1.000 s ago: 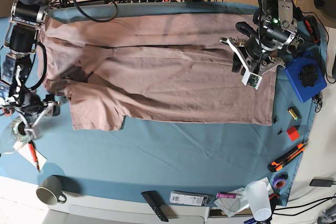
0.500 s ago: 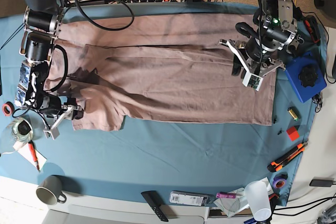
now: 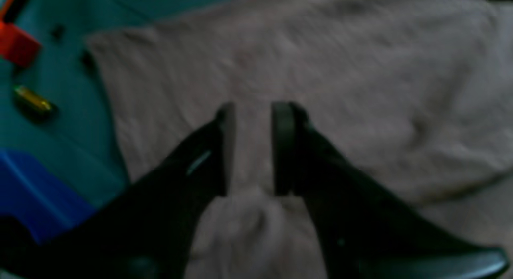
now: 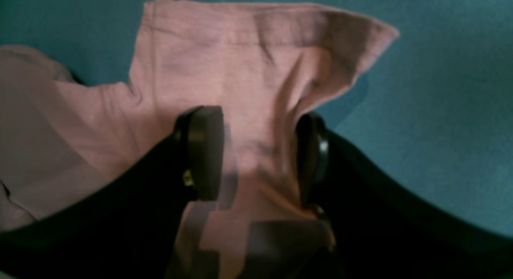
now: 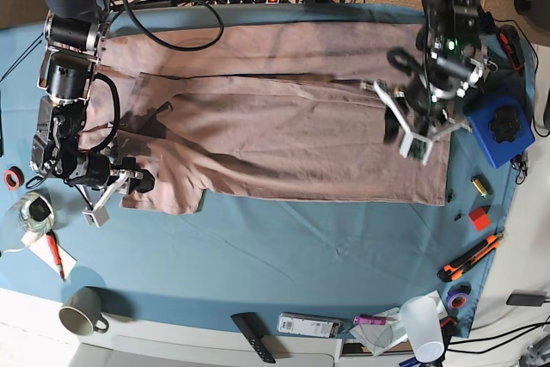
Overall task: Fold the T-shirt properly
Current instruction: 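Grasp the hem corner nearest the left gripper with the left gripper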
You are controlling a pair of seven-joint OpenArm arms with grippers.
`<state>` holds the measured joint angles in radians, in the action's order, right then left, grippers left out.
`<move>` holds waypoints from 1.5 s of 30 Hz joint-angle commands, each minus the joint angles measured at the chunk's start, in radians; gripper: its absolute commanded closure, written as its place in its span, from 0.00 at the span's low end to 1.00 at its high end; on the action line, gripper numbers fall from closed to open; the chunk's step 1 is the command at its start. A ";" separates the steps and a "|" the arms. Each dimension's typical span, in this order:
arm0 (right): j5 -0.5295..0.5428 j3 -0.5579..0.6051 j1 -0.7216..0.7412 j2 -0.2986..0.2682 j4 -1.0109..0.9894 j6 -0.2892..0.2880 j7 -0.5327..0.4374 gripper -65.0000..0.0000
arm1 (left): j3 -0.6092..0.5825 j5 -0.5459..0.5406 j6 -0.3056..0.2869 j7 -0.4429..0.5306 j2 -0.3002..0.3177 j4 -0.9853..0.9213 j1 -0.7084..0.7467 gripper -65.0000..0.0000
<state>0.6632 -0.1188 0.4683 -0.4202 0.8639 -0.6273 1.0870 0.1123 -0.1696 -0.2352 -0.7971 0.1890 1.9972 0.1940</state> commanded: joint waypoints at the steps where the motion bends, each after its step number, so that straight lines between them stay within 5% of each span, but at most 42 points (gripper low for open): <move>1: -0.039 -0.001 0.014 -0.012 0.006 0.007 0.024 0.56 | 0.001 -0.006 0.003 0.021 0.006 -0.013 -0.030 0.65; 4: -0.047 -0.001 0.014 -0.012 0.006 0.007 0.023 0.56 | 0.001 -0.005 0.002 0.032 0.011 -0.111 -0.117 0.55; 15: -0.055 -0.001 0.014 -0.012 0.006 0.007 0.032 0.56 | 0.001 0.200 0.066 -0.115 0.014 -0.449 -0.442 0.55; 20: -0.055 -0.001 0.014 -0.012 0.006 0.007 0.034 0.56 | 0.001 0.211 0.090 -0.156 0.054 -0.518 -0.513 0.55; 33: -0.055 -0.001 0.014 -0.012 0.006 0.007 0.042 0.56 | 0.001 0.055 0.078 -0.178 0.091 -0.700 -0.549 0.55; 45: -0.054 -0.001 0.014 -0.012 0.006 0.007 0.047 0.56 | 0.001 -0.048 0.028 -0.191 0.091 -0.743 -0.549 0.69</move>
<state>0.6399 -0.1188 0.4709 -0.4202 0.8658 -0.6285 1.0924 0.1143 -0.1970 -0.1947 -0.9718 0.2775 1.2476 -0.3412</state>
